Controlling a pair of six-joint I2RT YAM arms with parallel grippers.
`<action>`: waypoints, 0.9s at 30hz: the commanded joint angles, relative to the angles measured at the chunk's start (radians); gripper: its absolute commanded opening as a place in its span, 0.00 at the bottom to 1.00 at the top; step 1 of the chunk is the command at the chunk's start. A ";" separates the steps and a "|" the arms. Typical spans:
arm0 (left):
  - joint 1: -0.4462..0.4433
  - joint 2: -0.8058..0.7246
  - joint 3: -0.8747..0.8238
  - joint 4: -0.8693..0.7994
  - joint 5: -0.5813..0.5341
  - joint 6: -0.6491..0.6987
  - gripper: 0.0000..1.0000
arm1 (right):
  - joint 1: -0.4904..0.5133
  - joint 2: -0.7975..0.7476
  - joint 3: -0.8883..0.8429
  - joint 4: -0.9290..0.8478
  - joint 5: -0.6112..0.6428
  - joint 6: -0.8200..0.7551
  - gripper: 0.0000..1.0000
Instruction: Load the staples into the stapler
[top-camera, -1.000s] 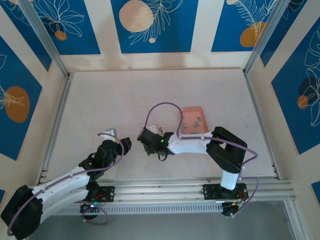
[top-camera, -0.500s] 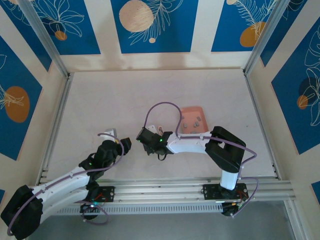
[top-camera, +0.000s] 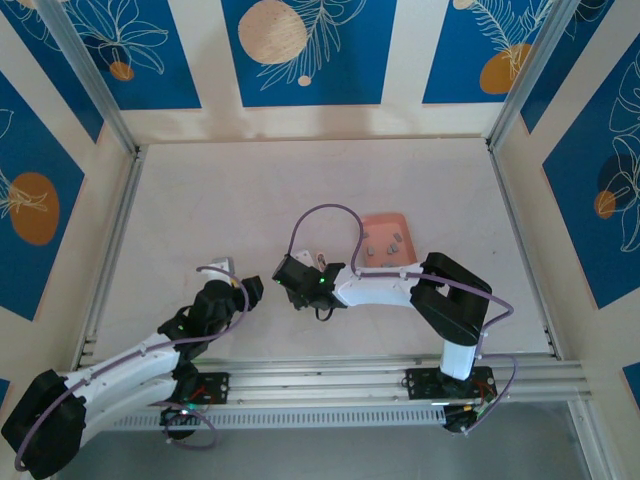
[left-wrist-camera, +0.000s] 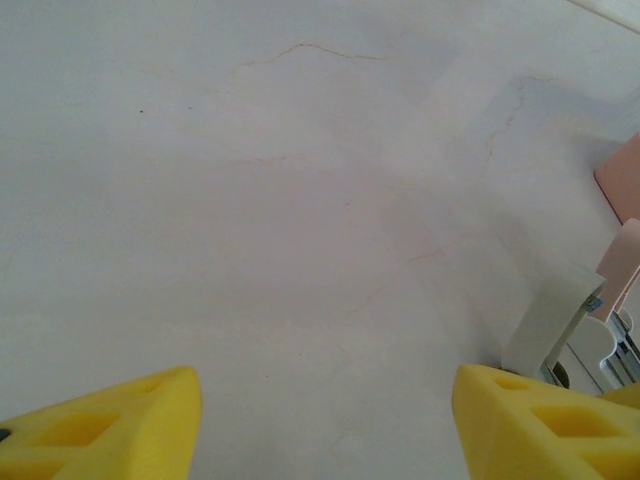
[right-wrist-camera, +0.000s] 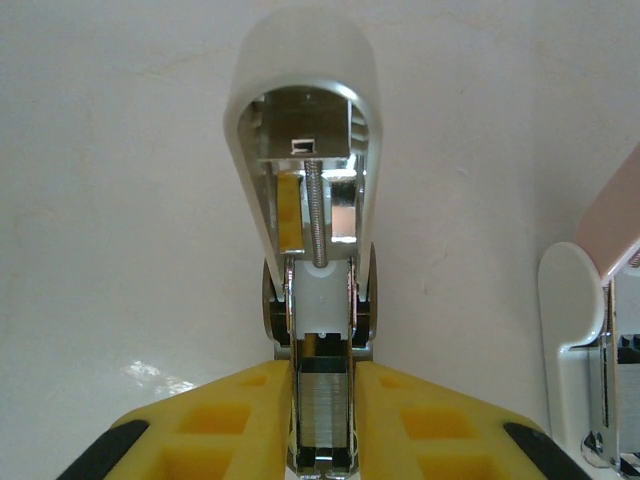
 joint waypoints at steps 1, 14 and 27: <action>0.013 0.004 -0.005 0.019 0.016 0.015 0.67 | -0.001 0.002 0.013 -0.009 0.003 0.015 0.24; 0.014 0.044 -0.003 0.133 0.119 0.044 0.67 | -0.020 -0.184 -0.088 0.067 0.001 0.024 0.29; 0.014 0.107 0.007 0.225 0.194 0.066 0.67 | -0.132 -0.193 -0.164 0.143 -0.236 0.093 0.29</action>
